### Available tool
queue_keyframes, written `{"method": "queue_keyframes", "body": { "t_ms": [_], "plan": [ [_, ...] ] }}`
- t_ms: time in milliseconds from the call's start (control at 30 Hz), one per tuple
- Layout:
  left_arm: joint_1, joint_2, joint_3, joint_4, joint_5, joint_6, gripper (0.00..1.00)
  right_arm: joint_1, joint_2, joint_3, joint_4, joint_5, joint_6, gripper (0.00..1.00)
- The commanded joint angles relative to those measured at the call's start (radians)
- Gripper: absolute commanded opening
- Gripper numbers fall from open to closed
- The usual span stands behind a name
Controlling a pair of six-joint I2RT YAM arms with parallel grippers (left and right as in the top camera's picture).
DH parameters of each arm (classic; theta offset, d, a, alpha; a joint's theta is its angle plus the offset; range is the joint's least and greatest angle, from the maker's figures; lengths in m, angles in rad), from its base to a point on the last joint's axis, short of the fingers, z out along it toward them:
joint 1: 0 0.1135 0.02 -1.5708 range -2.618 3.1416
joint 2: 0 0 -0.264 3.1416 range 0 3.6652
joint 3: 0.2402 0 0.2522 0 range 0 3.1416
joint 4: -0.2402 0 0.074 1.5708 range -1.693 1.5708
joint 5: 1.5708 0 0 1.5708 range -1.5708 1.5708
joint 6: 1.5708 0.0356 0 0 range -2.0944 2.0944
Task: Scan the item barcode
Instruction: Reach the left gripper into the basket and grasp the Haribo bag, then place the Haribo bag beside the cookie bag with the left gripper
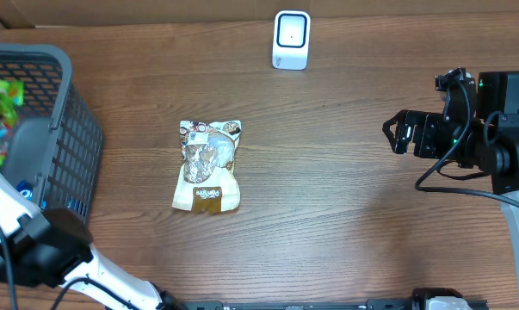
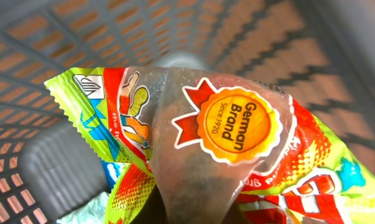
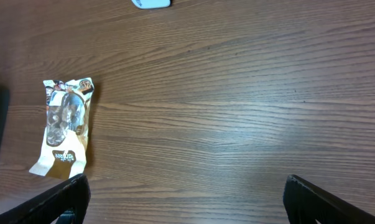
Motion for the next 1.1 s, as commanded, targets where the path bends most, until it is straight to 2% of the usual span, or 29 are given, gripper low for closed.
{"method": "queue_keyframes", "body": {
  "t_ms": [0, 100, 333, 533, 800, 1067],
  "plan": [
    [-0.06, -0.111, 0.084, -0.03, 0.079, 0.01, 0.04, -0.003, -0.001, 0.027, 0.002, -0.006, 0.003, 1.0],
    [-0.132, -0.167, 0.085, -0.054, 0.076, 0.021, 0.04, -0.003, -0.001, 0.027, 0.002, -0.006, 0.003, 1.0],
    [-0.393, -0.216, 0.08, -0.158, 0.069, 0.024, 0.04, -0.003, -0.002, 0.027, -0.005, -0.006, 0.003, 1.0],
    [-0.651, -0.182, -0.047, -0.203, 0.068, 0.009, 0.04, -0.003, -0.002, 0.027, -0.005, -0.006, 0.003, 1.0],
    [-0.948, -0.101, -0.379, -0.037, 0.067, 0.004, 0.04, -0.003, -0.001, 0.027, -0.013, -0.006, 0.002, 1.0],
    [-1.098, 0.005, -0.67, 0.125, 0.064, 0.015, 0.04, -0.003, -0.001, 0.027, -0.015, -0.005, 0.002, 1.0]
  ]
}}
